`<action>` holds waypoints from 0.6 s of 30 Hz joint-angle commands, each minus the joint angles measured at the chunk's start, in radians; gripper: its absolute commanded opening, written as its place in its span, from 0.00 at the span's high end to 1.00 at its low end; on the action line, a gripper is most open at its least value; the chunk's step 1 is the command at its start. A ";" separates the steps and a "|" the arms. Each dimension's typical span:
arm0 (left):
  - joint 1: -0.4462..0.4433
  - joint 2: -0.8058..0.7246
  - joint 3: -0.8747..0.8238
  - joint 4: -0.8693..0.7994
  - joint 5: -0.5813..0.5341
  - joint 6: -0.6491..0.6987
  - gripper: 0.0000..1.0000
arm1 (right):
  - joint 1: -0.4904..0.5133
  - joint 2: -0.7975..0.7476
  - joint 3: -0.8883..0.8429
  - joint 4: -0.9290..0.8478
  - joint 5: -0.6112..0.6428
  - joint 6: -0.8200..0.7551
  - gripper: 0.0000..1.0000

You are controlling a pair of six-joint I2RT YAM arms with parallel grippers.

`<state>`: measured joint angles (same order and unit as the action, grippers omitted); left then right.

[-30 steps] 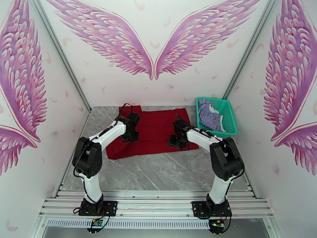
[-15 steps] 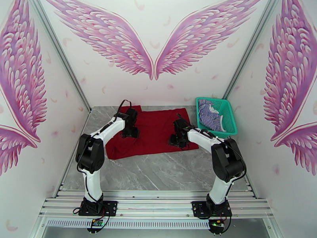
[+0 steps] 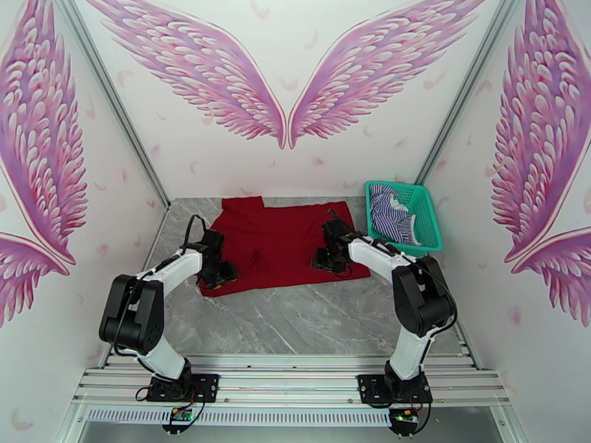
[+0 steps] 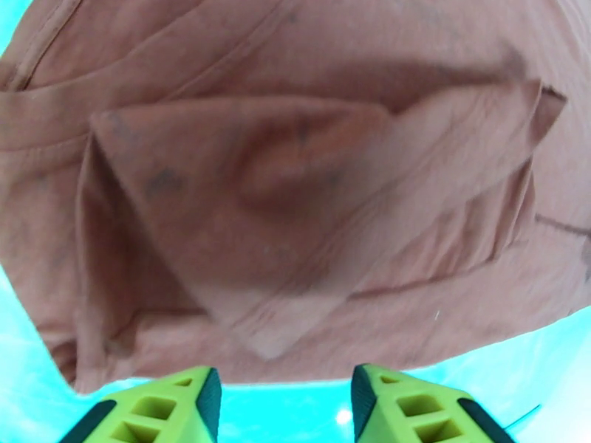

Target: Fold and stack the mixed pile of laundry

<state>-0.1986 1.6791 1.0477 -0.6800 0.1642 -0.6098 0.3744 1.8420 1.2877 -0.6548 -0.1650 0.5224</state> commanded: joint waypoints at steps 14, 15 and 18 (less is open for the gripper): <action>-0.009 0.094 0.016 0.117 0.002 -0.087 0.74 | 0.007 0.010 0.011 -0.002 -0.002 -0.007 0.53; -0.010 0.090 0.016 0.112 0.002 -0.086 0.79 | 0.007 0.008 0.011 -0.003 -0.002 -0.007 0.53; -0.013 0.068 0.009 0.112 -0.005 -0.084 0.94 | 0.007 0.006 0.007 -0.002 0.001 -0.006 0.53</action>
<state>-0.2054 1.7638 1.0477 -0.5701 0.1646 -0.6945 0.3744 1.8465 1.2919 -0.6544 -0.1654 0.5224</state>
